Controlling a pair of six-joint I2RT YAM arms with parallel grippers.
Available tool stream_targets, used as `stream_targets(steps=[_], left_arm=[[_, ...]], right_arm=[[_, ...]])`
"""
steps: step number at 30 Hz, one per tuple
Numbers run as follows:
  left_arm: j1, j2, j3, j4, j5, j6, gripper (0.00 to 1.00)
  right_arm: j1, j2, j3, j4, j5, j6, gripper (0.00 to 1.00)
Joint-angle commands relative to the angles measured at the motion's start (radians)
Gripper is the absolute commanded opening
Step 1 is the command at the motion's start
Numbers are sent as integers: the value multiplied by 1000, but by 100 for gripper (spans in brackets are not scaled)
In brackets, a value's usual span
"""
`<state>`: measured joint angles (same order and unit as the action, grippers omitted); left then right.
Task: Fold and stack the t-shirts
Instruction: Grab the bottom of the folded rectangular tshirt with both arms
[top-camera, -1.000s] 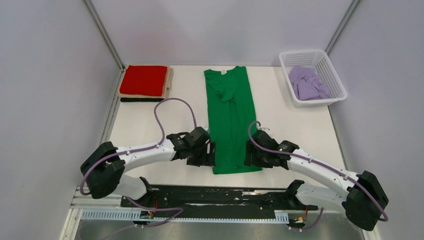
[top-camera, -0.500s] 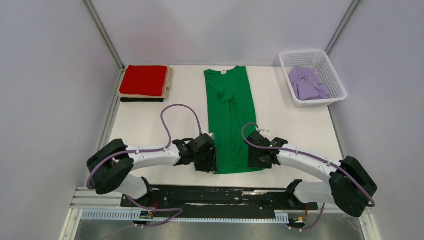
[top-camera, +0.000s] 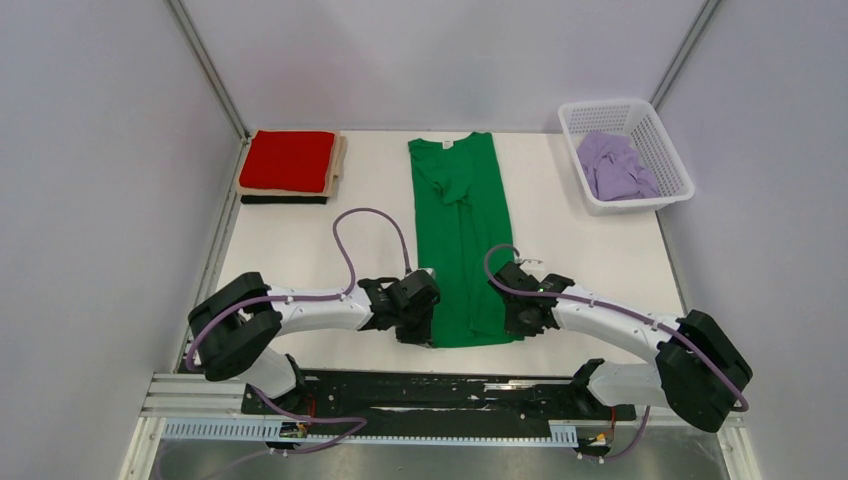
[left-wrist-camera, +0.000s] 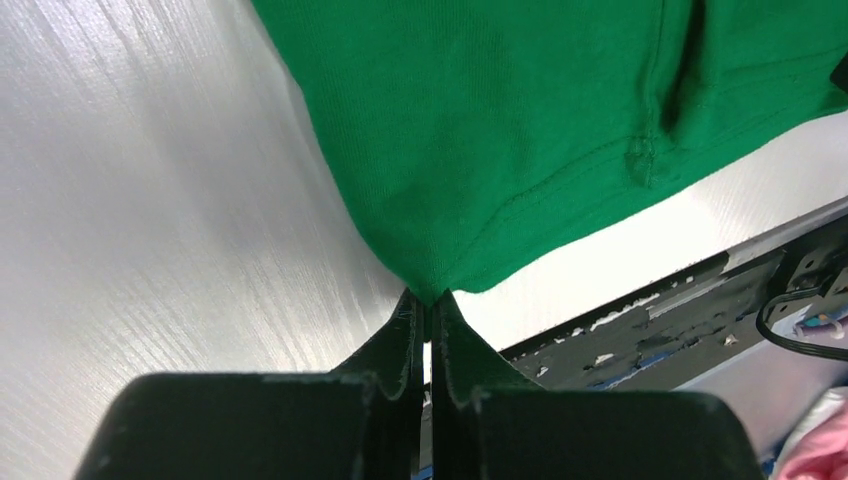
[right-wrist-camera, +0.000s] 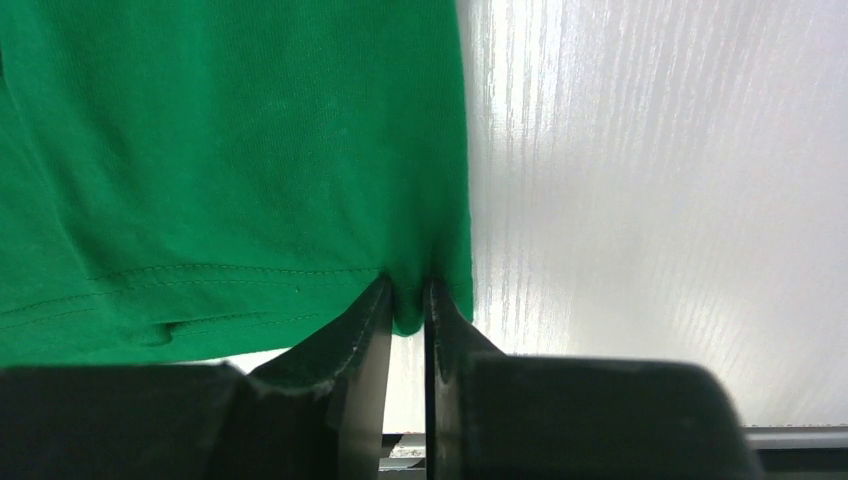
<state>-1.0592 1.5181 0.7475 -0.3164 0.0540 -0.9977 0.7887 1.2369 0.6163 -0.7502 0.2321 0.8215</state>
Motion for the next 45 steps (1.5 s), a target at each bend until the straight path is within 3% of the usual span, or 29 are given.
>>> stream_targets(steps=[1,9,18,28,35,40,45], left_arm=[[-4,7,21,-74,-82,-11,0],[-5,-68,13,-158,-129,-15,0],[-4,-117,-14,-187,-130,-15,0],[-4,-155,-97,-153,-34,-17,0],[-6,-175,-117,-148,7,-14,0],[-6,-196,-127,-141,12,-19,0],[-5,-189,-131,-122,19,-19,0]], right_arm=[[-3,12,20,-29,29,49,13],[-3,-42,53,-164,12,96,6],[-3,-11,68,-278,-23,187,5],[10,-28,-24,-225,-121,278,18],[12,-170,-13,-275,-89,301,28],[13,-341,-22,-220,-135,261,35],[11,-398,-61,-206,-102,285,37]])
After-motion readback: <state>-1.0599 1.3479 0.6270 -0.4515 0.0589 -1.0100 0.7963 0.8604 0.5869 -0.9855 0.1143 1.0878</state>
